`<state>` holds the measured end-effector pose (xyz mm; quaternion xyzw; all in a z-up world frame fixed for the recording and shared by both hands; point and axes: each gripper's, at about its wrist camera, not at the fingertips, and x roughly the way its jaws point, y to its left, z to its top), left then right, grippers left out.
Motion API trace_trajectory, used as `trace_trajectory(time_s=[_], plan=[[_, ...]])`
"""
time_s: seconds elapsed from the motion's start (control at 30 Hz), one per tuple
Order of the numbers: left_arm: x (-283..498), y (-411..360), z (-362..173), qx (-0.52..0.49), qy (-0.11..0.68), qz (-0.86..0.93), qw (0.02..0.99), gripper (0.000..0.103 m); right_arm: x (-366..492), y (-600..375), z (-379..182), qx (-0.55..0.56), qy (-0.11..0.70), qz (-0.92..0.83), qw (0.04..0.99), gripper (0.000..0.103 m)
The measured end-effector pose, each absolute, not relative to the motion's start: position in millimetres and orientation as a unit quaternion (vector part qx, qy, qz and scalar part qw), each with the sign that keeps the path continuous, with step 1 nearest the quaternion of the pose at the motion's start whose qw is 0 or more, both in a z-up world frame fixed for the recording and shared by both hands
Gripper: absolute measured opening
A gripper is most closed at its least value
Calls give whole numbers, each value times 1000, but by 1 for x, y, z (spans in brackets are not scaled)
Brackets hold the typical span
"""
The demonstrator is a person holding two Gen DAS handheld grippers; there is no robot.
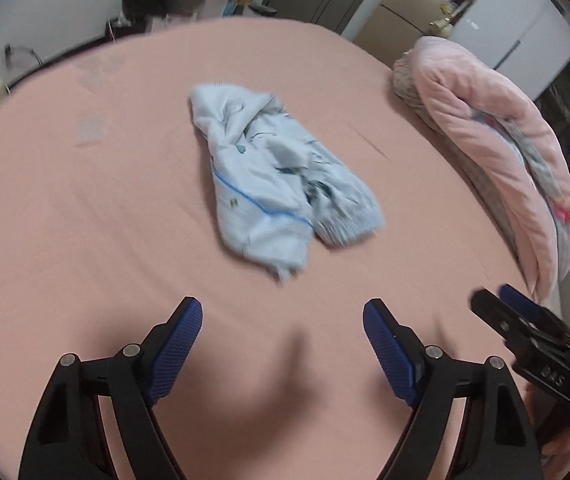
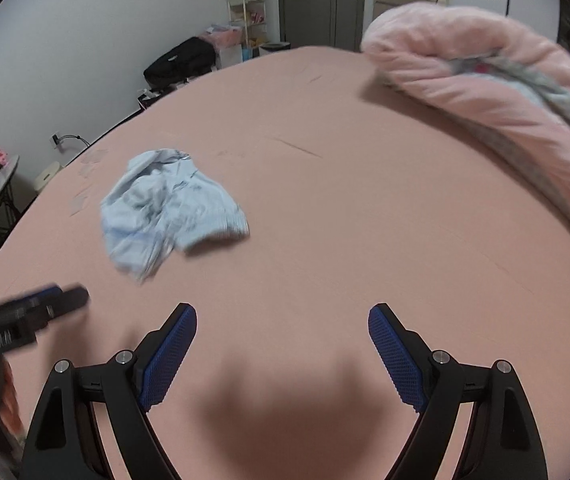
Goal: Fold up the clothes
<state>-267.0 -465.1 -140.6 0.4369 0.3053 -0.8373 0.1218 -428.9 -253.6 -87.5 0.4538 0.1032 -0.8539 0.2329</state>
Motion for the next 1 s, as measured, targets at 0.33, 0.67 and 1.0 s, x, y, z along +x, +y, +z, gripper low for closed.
trace_trajectory(time_s=[0.33, 0.67, 1.0], plan=[[-300, -477, -148, 426, 282, -852, 110, 26, -524, -335, -173, 520, 28, -793, 316, 30], [-230, -388, -115, 473, 230, -850, 14, 23, -409, -241, -115, 483, 87, -807, 328, 12], [-137, -151, -95, 523, 136, -826, -158, 23, -212, 17, -56, 477, 16, -852, 217, 11]])
